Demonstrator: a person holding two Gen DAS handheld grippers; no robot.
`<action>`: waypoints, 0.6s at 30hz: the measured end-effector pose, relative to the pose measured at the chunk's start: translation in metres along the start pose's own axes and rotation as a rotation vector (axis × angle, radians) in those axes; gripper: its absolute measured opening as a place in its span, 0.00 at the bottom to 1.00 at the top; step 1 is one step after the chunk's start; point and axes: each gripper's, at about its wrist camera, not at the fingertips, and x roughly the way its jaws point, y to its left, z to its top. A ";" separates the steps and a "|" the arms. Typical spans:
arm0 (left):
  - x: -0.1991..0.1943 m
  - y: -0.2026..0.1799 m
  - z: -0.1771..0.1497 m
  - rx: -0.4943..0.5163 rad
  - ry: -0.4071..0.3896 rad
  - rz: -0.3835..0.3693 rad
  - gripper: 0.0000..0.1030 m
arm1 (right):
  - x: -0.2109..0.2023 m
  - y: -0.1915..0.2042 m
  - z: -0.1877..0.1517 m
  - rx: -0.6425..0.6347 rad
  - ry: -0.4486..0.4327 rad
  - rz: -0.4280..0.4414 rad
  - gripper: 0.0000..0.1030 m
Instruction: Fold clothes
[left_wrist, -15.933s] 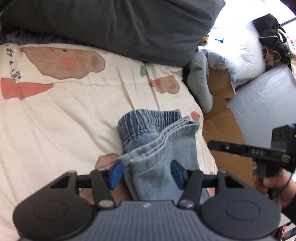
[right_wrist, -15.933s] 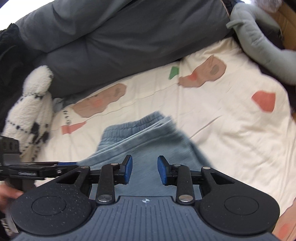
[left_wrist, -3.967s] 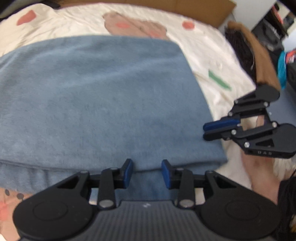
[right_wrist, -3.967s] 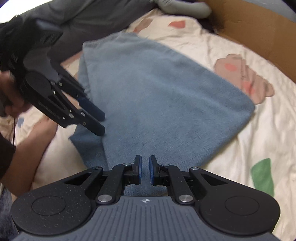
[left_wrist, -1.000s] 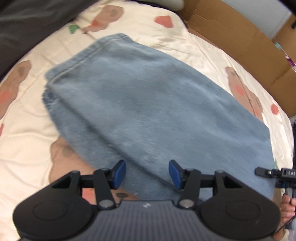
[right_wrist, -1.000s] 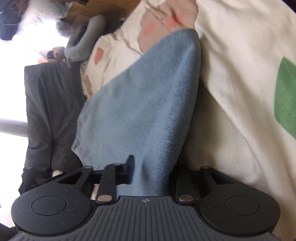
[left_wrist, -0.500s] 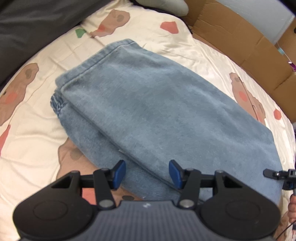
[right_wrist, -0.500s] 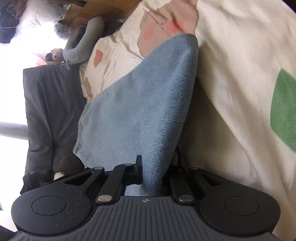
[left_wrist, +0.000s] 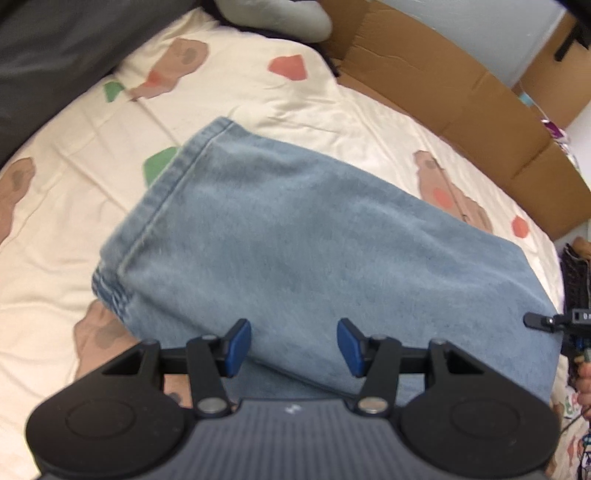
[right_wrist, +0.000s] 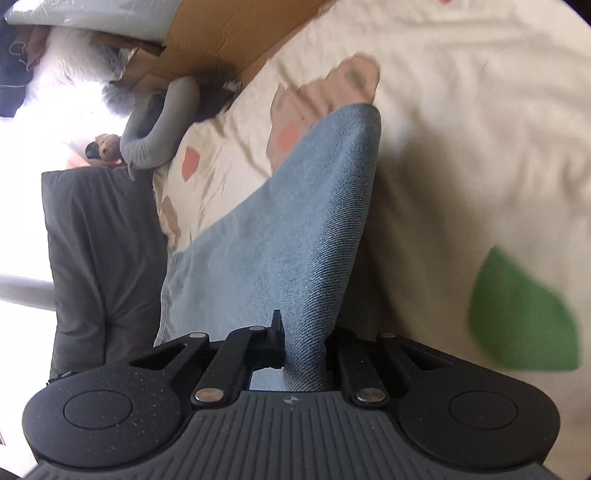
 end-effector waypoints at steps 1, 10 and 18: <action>-0.001 -0.001 0.001 0.007 0.000 -0.009 0.53 | -0.005 -0.002 0.004 -0.004 -0.005 -0.005 0.05; -0.002 -0.019 0.007 0.038 -0.007 -0.070 0.53 | -0.046 -0.012 0.033 -0.036 -0.046 -0.045 0.05; 0.033 -0.049 0.018 0.082 0.020 -0.125 0.53 | -0.077 -0.041 0.056 -0.016 -0.112 -0.086 0.05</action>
